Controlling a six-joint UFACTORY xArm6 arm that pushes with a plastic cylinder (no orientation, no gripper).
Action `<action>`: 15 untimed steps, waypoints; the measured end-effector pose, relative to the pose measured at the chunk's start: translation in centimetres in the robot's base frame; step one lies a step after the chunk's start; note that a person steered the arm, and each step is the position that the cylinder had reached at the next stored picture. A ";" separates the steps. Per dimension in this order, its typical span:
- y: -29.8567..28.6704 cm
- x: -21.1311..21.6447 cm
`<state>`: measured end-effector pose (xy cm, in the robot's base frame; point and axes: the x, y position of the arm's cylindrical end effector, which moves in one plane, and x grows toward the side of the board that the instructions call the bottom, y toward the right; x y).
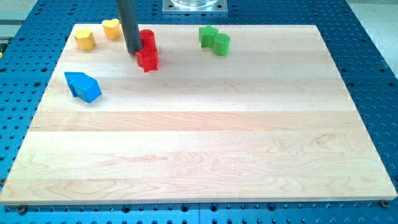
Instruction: Move the red blocks to the center of the board
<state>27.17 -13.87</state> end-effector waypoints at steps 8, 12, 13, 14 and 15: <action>4.1 10.1; 16.2 8.2; 20.6 7.7; 23.2 10.1; 23.7 12.8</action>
<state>39.98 9.78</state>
